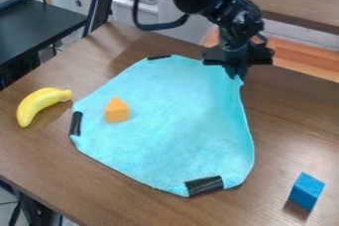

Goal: Fold the cloth from top right to bottom left

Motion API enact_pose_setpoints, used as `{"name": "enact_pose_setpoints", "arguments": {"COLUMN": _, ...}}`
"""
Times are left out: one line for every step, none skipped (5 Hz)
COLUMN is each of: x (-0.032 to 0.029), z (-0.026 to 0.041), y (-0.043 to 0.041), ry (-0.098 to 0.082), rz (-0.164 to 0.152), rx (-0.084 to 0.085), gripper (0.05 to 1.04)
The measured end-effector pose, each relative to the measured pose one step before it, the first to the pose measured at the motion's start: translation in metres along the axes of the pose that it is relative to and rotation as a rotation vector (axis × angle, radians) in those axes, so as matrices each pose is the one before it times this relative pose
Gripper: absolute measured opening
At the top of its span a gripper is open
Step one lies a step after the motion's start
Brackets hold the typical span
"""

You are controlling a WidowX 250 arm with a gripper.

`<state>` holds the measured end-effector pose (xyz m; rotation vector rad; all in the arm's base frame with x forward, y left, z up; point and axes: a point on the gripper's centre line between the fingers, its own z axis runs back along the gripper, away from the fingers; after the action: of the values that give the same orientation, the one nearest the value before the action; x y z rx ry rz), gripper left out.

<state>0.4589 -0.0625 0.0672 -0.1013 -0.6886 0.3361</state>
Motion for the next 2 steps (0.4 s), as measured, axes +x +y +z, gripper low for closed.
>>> {"name": "enact_pose_setpoints", "arguments": {"x": -0.01507, "z": 0.00442, "y": 0.02461, "ry": 0.0405, "rz": -0.0010, "rx": 0.0269, "gripper": 0.055}}
{"name": "enact_pose_setpoints", "arguments": {"x": 0.00173, "z": 0.01863, "y": 0.03313, "ry": 0.0238, "rz": 0.0174, "rx": 0.0468, "gripper": 0.055}}
